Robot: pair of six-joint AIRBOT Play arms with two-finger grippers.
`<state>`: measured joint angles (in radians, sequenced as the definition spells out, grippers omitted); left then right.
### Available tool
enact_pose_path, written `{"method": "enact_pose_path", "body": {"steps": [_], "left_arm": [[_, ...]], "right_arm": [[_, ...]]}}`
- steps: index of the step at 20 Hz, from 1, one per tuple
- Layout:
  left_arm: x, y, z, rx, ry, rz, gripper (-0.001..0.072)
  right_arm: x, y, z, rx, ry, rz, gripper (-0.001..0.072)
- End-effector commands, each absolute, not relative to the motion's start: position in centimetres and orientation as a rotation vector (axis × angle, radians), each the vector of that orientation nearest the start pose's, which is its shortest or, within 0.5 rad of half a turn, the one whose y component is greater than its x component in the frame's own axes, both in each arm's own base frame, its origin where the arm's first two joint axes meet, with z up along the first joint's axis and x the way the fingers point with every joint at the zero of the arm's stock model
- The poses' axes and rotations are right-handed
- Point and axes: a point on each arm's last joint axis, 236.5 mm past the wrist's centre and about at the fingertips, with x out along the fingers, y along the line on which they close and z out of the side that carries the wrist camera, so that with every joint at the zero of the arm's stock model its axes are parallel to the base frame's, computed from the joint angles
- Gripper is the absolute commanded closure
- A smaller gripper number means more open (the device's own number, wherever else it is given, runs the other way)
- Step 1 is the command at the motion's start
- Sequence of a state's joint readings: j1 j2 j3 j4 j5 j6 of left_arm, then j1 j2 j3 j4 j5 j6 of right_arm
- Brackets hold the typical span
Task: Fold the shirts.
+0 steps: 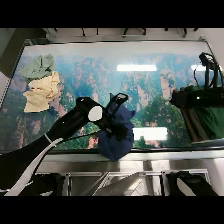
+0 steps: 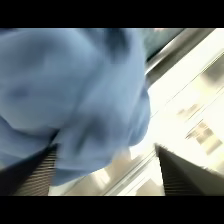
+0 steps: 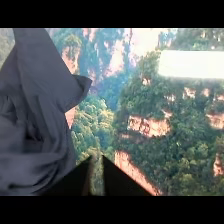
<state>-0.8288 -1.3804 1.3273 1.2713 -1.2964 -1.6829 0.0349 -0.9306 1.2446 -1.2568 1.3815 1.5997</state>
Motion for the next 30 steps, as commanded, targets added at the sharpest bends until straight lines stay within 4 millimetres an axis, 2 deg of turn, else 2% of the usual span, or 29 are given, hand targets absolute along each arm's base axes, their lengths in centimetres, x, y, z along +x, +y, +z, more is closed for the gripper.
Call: {"method": "enact_pose_path", "body": {"steps": [1,2,4,5,6,7,10,12,14,16,21,24,25,26,27,29,30], "left_arm": [[22.5,-29.0,2.8,0.376,1.462,-0.739,0.0016],[23.9,-27.1,4.3,0.376,1.419,-0.714,0.0017],[27.3,-23.5,6.7,0.231,1.299,-0.636,0.0017],[28.5,-21.8,6.6,0.115,1.26,-0.606,0.0048],[28.5,-20.5,5.4,0.004,1.277,-0.609,0.0116],[27.5,-19.4,3.3,-0.114,1.334,-0.642,0.0113],[24.1,-17.3,-3.3,-0.437,1.509,-0.705,0.0113],[23.4,-16.7,-6.4,-0.575,1.564,-0.709,0.0113],[23.6,-17.3,-8.5,-0.639,1.581,-0.724,0.0113],[24.1,-18.8,-9.8,-0.644,1.594,-0.759,0.0113],[25.1,-25.1,-10.6,-0.609,1.625,-0.897,0.0114],[24.8,-27.2,-10.7,-0.561,1.647,-0.936,0.0115],[24.8,-27.5,-10.5,-0.539,1.641,-0.949,0.0232],[24.9,-27.6,-10.2,-0.523,1.633,-0.961,0.0645],[25.0,-27.4,-9.6,-0.503,1.624,-0.976,0.069],[24.6,-26.0,-7.9,-0.439,1.617,-1.011,0.0691],[24.2,-24.4,-7.1,-0.392,1.625,-1.006,0.0691]], "right_arm": [[30.5,8.3,14.8,0.237,1.122,0.268,0.0154],[30.2,8.6,14.8,0.264,1.136,0.266,0.0053],[30.0,10.2,15.3,0.324,1.136,0.32,0.0059],[30.1,11.2,15.7,0.357,1.124,0.353,0.013],[30.2,12.2,15.9,0.388,1.111,0.387,0.0231],[30.5,12.8,16.0,0.402,1.098,0.402,0.025],[30.5,14.3,15.5,0.395,1.092,0.436,0.0249],[30.4,15.1,14.9,0.386,1.106,0.452,0.0249],[30.3,15.7,14.5,0.379,1.124,0.466,0.0249],[30.2,16.0,14.4,0.376,1.132,0.473,0.0249],[30.1,16.0,14.4,0.383,1.135,0.469,0.0249],[30.2,16.0,14.4,0.382,1.135,0.469,0.0249],[30.2,16.0,14.4,0.381,1.134,0.468,0.0249],[30.2,15.9,14.4,0.375,1.133,0.468,0.0249],[30.2,15.8,14.3,0.37,1.133,0.463,0.0249],[30.4,15.4,14.0,0.355,1.135,0.448,0.0249],[30.4,15.3,13.8,0.35,1.139,0.442,0.0248]]}}
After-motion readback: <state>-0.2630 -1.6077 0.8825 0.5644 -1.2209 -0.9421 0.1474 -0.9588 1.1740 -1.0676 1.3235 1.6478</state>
